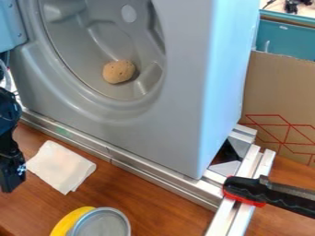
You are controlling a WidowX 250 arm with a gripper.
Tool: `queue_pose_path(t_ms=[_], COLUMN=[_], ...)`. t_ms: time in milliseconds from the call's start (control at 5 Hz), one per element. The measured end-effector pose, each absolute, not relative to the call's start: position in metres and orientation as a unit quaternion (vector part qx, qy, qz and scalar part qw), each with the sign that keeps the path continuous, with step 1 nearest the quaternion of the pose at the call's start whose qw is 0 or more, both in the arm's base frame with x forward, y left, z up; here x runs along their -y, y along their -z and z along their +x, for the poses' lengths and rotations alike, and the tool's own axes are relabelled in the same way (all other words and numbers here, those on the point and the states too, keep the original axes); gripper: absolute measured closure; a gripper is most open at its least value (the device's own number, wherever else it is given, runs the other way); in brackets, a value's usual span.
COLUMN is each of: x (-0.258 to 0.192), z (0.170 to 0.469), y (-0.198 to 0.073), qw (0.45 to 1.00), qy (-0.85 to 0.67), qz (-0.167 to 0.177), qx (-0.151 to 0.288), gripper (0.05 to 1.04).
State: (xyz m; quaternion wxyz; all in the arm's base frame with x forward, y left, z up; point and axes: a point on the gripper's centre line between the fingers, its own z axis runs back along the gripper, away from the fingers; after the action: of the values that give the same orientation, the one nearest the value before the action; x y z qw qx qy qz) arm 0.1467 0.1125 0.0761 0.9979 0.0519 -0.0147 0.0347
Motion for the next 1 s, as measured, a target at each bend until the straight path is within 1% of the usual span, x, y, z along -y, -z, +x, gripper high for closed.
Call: queue_pose_path(t_ms=[200, 400, 600, 800, 1000], x=[-0.11, -0.087, -0.071, -0.065, -0.061], z=[0.146, 0.154, 0.162, 0.166, 0.169], y=[-0.073, -0.064, -0.055, -0.037, -0.022], qw=[0.998, 1.0, 0.999, 0.998, 0.996], qy=[-0.036, 0.008, 0.043, 0.056, 0.072], qz=[0.046, 0.009, -0.005, -0.03, -0.047], qx=[0.012, 0.029, 0.032, 0.028, 0.016], gripper=[0.083, 0.083, 0.083, 0.083, 0.083])
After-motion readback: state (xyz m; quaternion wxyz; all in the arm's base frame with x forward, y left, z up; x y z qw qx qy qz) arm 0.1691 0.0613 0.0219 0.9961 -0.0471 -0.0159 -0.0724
